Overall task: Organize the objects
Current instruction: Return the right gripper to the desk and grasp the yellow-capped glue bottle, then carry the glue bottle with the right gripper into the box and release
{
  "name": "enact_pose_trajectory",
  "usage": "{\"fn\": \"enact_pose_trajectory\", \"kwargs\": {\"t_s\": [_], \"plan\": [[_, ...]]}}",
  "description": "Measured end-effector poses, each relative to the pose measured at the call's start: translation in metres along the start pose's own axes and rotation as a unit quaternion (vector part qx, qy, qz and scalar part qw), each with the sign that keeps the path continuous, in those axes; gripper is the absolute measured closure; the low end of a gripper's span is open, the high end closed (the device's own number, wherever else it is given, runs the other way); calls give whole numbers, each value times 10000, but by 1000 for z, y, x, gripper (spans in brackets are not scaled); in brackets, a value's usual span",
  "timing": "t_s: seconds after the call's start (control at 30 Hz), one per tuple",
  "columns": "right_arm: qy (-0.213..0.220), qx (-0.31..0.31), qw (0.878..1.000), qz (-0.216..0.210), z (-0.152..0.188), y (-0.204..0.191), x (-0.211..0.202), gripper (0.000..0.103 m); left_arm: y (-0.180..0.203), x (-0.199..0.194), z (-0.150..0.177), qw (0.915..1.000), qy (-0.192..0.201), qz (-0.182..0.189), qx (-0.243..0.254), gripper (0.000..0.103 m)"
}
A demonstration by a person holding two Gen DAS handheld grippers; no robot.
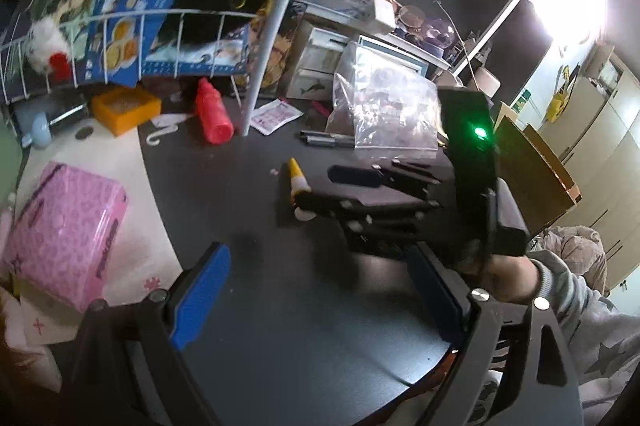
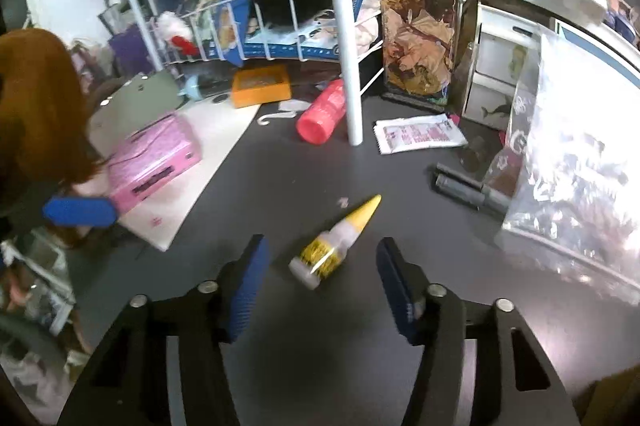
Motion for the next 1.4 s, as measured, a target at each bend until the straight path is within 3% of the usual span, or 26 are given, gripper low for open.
{"fn": "enact_pose_trajectory", "kwargs": {"t_s": [0.1, 0.37, 1.2, 1.4], "plan": [[-30, -186, 9994, 306, -3, 5, 10, 72, -5, 2, 2, 10000, -22, 9, -67, 14], [-126, -375, 9986, 345, 4, 12, 8, 86, -5, 7, 5, 9999, -100, 55, -79, 14], [-189, -1017, 9946, 44, 55, 9, -41, 86, 34, 34, 15, 9988, -354, 337, -50, 14], [95, -971, 9952, -115, 50, 1, -73, 86, 52, 44, 13, 9978, -393, 528, -52, 15]]}}
Point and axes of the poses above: each gripper's, at about its wrist camera, not at the fingertips, and x roughly the way its jaws point, y to its right, z to its underside, the point moved 10 cm from there along x, roughly the way its jaws point, and after that the axes turned 5 degrees about y, right-handed, at the moved point
